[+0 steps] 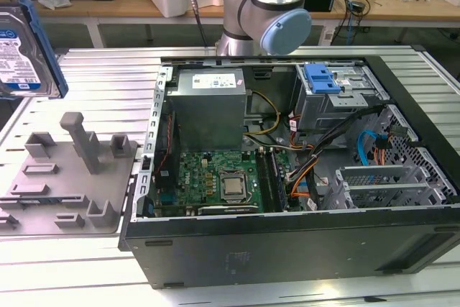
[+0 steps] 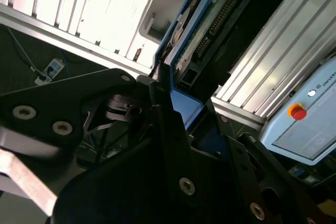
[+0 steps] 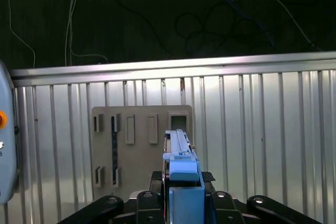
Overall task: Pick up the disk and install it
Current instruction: 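Pick up the disk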
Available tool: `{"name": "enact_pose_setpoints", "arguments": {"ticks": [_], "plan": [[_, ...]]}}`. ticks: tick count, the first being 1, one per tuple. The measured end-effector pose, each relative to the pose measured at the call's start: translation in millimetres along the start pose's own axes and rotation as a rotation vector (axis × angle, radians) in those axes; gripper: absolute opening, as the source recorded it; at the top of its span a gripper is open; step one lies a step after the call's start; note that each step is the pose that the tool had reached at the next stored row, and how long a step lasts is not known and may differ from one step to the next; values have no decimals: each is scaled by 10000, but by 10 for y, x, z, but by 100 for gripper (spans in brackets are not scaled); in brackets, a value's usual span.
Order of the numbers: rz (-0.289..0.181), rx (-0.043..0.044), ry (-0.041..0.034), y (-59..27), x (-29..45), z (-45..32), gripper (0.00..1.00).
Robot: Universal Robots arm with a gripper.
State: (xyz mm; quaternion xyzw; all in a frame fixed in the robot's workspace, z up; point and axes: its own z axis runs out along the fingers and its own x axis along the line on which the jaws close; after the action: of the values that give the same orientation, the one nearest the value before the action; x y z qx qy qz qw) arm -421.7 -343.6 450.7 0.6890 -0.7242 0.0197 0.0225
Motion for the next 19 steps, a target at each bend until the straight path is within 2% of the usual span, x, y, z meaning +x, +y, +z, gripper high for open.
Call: {"name": "enact_pose_setpoints", "arguments": {"ticks": [11,19], "plan": [[-1,-9,8,-169,61,-122,37],[-2,-35,15,-370,145,-209,37]]}}
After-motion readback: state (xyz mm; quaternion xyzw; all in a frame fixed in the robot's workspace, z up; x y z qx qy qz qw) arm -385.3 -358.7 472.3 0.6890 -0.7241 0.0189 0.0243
